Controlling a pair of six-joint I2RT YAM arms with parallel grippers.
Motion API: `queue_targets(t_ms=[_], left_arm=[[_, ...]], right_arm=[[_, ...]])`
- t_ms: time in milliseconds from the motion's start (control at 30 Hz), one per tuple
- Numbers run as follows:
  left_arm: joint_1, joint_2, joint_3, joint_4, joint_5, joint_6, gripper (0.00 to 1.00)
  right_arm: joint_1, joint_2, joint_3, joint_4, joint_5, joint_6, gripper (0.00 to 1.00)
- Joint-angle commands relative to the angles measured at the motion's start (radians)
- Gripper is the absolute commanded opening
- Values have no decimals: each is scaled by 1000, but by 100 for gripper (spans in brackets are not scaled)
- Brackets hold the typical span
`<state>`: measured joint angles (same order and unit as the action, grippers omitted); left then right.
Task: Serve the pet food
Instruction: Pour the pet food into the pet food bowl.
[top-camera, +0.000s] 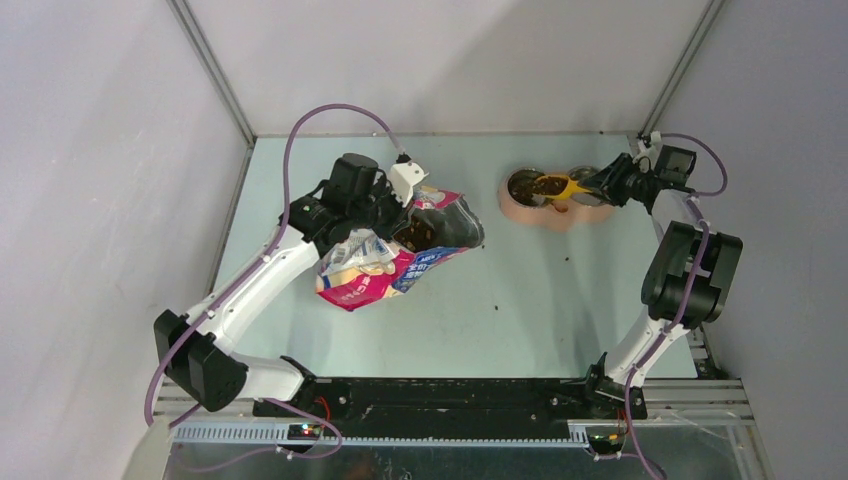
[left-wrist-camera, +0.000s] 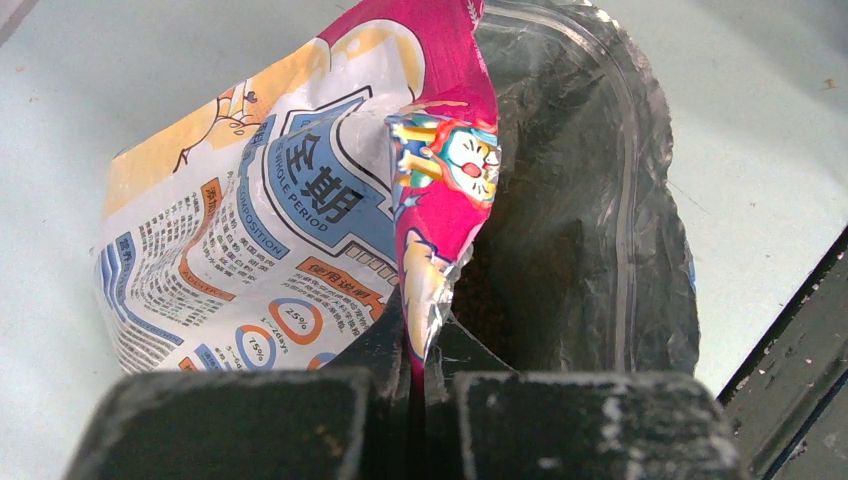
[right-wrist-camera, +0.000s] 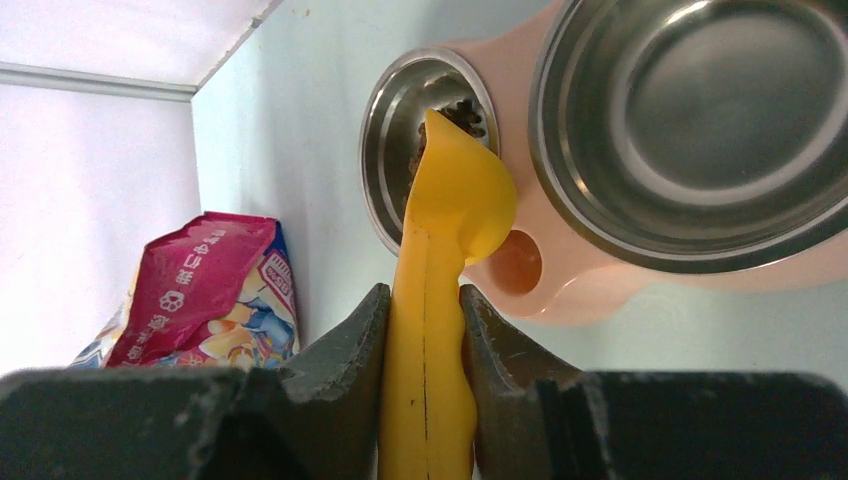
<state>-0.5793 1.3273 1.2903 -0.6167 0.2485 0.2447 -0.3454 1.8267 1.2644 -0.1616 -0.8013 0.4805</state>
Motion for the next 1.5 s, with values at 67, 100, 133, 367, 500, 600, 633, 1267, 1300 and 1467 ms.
queue_targets(t_ms=[67,100,133,367,500,600,633,1267,1300,1467], left_arm=[[-11,-55,0,-3,88,2,0],[-11,-55,0,-4,88,3,0],[-11,-56,-1,-4,88,3,0],[-11,-57,1,-3,88,2,0],[-11,-58,1,-2,89,1,0],[-11,-59,1,-3,89,1,0],[-11,-59,1,-2,90,1,0],[-11,-74,0,3,83,-4,0],[-11,-76,-1,4,83,-3,0],[-11,-81,-3,5,83,-6,0]], right_arm=[[19,-64,82,-84,80,-66,0],[24,-67,86,-93,87,-71,0],[27,-67,97,-111,102,-80,0],[51,-56,168,-194,157,-125,0],[69,-52,209,-251,191,-159,0],[84,-52,234,-296,215,-183,0],[92,-53,246,-313,229,-195,0],[299,-185,311,-443,577,-468,0],[311,-199,309,-440,593,-473,0],[334,-238,304,-429,689,-499,0]])
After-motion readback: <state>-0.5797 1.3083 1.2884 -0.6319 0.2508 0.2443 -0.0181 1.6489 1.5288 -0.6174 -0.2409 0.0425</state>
